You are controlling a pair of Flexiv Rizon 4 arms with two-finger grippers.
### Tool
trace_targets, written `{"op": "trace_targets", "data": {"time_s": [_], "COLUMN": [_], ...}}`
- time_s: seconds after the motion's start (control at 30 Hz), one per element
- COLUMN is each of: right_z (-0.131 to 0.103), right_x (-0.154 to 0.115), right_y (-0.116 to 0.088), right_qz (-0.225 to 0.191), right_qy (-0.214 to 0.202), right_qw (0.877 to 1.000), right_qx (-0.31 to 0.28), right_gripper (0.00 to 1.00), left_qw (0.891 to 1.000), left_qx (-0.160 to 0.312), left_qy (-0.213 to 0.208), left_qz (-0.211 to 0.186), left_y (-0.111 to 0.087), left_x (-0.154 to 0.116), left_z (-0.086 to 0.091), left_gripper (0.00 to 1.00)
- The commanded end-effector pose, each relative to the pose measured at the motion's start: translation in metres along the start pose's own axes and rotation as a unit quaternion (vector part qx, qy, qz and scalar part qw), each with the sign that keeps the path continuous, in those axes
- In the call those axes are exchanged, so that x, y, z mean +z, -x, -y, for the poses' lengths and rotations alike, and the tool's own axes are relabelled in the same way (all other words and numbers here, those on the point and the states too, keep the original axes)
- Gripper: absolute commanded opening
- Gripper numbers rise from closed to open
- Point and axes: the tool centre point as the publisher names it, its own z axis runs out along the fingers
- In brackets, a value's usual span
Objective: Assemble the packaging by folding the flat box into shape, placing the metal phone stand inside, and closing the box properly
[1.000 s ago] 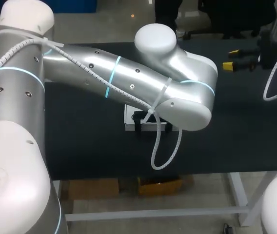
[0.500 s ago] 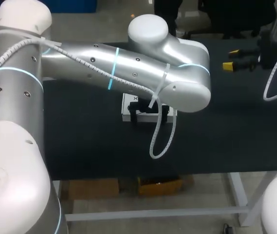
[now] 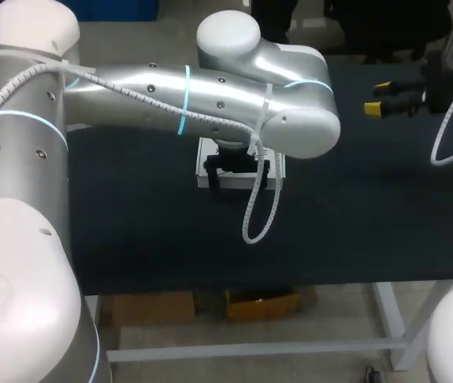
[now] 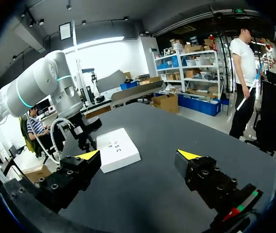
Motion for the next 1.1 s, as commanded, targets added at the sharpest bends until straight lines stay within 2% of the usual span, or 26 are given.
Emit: {"op": "trace_targets", "data": {"time_s": [0.03,0.4,1.1], "right_z": [0.001,0.001,0.001], "right_x": [-0.001,-0.001,-0.001], "right_y": [0.001,0.001,0.001], "right_qz": [-0.002,-0.002,-0.002], "right_qy": [0.002,0.002,0.002], "right_qw": [1.0,1.0,1.0], "right_qx": [0.0,0.0,0.0], "right_gripper": [1.0,1.0,1.0], "left_qw": [1.0,1.0,0.999], "left_qx": [-0.001,-0.006,-0.026], "left_qy": [0.013,0.023,0.042], "left_qz": [-0.002,-0.007,-0.004], "left_y": [-0.002,-0.01,-0.016], "left_x": [0.0,0.003,0.012], "left_z": [0.011,0.027,0.074], "left_gripper": [1.0,1.0,1.0]}}
